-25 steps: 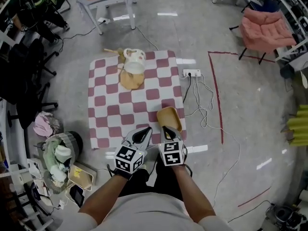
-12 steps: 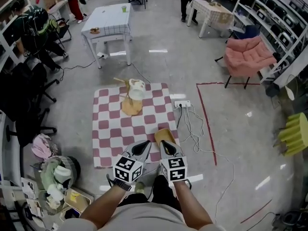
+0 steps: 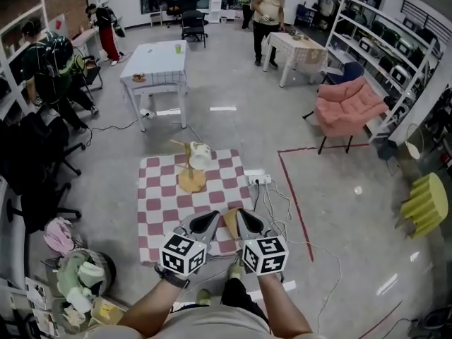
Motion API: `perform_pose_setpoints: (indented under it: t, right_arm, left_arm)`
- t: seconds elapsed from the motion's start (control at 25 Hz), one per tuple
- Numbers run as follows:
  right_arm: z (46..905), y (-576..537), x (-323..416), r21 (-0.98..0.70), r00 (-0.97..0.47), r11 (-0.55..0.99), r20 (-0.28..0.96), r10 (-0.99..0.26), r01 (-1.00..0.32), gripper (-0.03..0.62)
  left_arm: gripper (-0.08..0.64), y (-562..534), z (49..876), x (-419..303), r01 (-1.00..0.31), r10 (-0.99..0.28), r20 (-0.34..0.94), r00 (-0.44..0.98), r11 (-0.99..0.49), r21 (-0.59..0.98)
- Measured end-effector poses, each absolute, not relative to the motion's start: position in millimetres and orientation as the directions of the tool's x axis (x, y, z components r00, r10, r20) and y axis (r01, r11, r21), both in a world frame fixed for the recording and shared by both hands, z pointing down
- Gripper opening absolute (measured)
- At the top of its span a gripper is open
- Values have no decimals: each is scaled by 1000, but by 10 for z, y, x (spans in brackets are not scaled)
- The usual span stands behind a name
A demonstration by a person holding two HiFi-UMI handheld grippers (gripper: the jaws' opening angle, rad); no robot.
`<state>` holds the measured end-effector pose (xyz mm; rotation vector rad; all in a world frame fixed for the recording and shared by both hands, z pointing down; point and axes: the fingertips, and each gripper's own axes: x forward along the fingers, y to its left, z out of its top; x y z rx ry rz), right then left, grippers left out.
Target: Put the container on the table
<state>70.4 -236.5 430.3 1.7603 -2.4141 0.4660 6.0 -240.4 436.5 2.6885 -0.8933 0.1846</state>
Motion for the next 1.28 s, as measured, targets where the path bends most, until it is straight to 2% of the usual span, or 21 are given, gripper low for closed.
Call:
perform_pose_setpoints:
  t: [0.4, 1.28]
  right_arm:
    - [3774, -2238, 612, -192, -336, 304, 168, -927, -933, 11]
    - [3616, -2193, 503, -157, -341, 317, 155, -927, -935, 9]
  left_arm:
    - [6, -2294, 3890, -57, -592, -573, 149, 806, -781, 200]
    - [6, -2272, 3638, -114, -590, -582, 103, 807, -789, 169]
